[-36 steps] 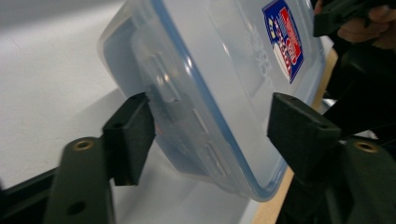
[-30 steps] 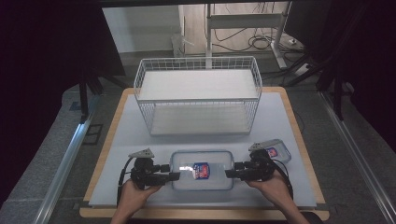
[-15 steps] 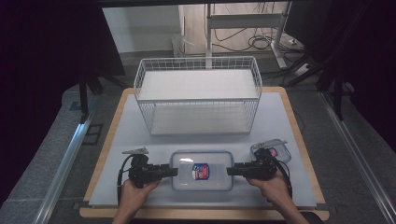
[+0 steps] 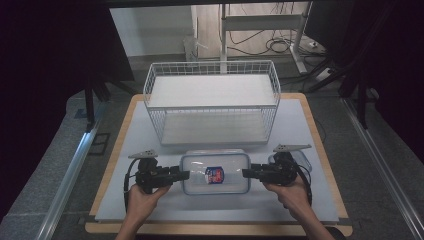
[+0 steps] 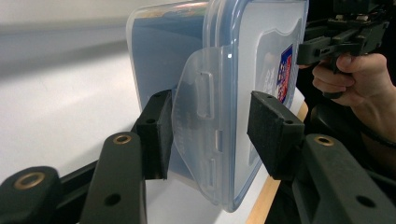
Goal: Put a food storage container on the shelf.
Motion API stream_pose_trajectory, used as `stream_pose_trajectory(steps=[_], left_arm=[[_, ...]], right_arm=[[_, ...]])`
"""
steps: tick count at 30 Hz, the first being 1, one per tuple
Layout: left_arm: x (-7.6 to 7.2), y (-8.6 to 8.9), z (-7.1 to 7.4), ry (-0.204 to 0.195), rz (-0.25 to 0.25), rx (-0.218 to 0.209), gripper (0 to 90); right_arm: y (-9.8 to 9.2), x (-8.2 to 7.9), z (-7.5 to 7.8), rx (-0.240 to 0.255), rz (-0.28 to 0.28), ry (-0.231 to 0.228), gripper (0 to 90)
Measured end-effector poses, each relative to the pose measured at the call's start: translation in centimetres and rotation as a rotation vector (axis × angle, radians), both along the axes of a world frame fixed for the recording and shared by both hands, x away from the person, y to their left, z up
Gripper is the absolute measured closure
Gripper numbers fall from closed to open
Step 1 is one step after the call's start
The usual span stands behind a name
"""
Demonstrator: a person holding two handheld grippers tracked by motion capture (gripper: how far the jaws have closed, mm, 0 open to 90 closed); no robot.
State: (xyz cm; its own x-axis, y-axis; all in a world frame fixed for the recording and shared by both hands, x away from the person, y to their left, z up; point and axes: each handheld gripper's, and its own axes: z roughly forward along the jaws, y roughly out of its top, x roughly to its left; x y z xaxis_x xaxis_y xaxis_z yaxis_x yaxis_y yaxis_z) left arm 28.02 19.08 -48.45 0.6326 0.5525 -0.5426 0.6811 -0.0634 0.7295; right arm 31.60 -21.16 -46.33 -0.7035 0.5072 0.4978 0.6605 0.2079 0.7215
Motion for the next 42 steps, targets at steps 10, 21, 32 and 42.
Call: stream_pose_trajectory(steps=[10, 21, 32, 42], left_arm=[[1.1, 0.3, 3.9, -0.080, 0.011, 0.014, 51.2], [2.7, 0.7, 8.1, -0.128, 0.023, 0.026, 51.1], [4.7, 1.4, 11.7, -0.154, 0.049, 0.014, 51.1], [7.1, 2.2, 15.2, -0.179, 0.077, -0.006, 51.1]], right_arm=[[0.4, 1.2, 3.7, 0.008, 0.007, -0.083, 55.9], [0.7, 2.9, 7.4, 0.031, 0.014, -0.128, 56.0], [1.4, 5.2, 10.6, 0.051, 0.012, -0.145, 55.9], [2.1, 7.7, 13.7, 0.074, 0.010, -0.162, 55.8]])
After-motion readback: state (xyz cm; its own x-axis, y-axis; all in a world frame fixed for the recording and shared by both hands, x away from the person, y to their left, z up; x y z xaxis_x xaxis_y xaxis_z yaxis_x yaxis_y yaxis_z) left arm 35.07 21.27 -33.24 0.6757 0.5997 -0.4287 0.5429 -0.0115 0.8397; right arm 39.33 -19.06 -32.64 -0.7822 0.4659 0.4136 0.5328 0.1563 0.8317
